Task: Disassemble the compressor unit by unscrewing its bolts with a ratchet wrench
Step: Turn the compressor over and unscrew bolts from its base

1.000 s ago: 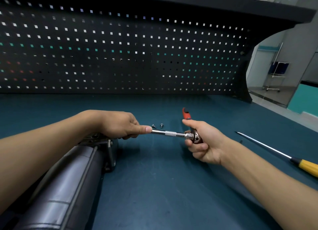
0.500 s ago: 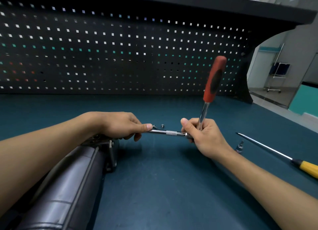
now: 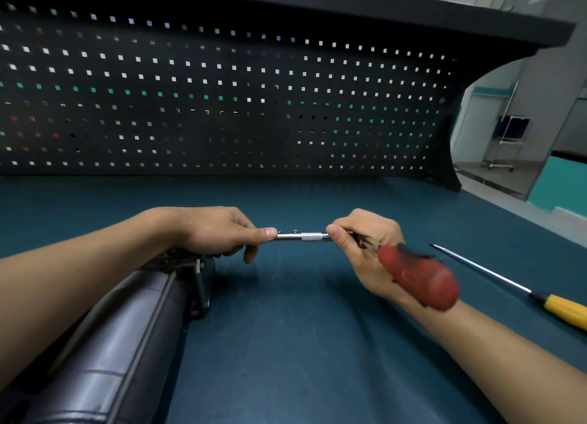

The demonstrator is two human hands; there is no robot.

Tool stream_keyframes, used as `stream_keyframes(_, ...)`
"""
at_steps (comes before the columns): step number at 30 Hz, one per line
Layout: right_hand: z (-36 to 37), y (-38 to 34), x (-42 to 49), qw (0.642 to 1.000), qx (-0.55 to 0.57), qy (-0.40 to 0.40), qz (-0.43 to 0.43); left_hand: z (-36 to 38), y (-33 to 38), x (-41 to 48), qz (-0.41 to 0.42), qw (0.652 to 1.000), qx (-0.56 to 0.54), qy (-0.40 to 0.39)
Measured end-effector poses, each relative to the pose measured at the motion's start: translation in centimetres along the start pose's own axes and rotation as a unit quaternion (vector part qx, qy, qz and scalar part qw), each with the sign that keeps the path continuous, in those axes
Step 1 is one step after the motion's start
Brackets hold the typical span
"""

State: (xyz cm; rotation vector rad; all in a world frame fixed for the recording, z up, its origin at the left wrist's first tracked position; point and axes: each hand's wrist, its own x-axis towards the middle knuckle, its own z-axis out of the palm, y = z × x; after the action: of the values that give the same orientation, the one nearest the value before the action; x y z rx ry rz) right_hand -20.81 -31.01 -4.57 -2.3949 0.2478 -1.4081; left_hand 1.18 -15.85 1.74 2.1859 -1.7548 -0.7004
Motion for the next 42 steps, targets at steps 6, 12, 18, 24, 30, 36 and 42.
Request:
stream_keyframes(6,-0.2,0.3,-0.1,0.999,-0.008,-0.033,-0.006,0.1,0.0,0.0,0.010,1.000,0.021,0.012)
stream_keyframes(12,0.2,1.2,-0.5,0.997,-0.005,-0.072,0.041,0.3,0.3,0.0,0.009,0.998,0.059,0.012)
stream_keyframes(18,0.3,1.2,-0.1,0.984,0.034,-0.122,0.123,0.2,0.5,0.0,0.015,0.998,0.064,0.007)
stream_keyframes(24,0.1,0.8,0.5,0.937,0.125,-0.154,0.288,0.2,0.4,0.0,0.021,0.998,0.067,0.000)
stream_keyframes(30,0.0,0.4,1.2,0.904,0.172,-0.168,0.354,0.1,0.3,0.0,0.029,0.998,0.063,-0.005)
stream_keyframes(36,-0.1,-0.3,1.9,0.832,0.220,-0.172,0.479,0.2,0.1,0.1,0.033,0.998,0.061,-0.002)
stream_keyframes(42,-0.5,-0.8,2.4,0.756,0.277,-0.219,0.550,0.1,0.1,0.0,0.038,0.998,0.059,-0.005)
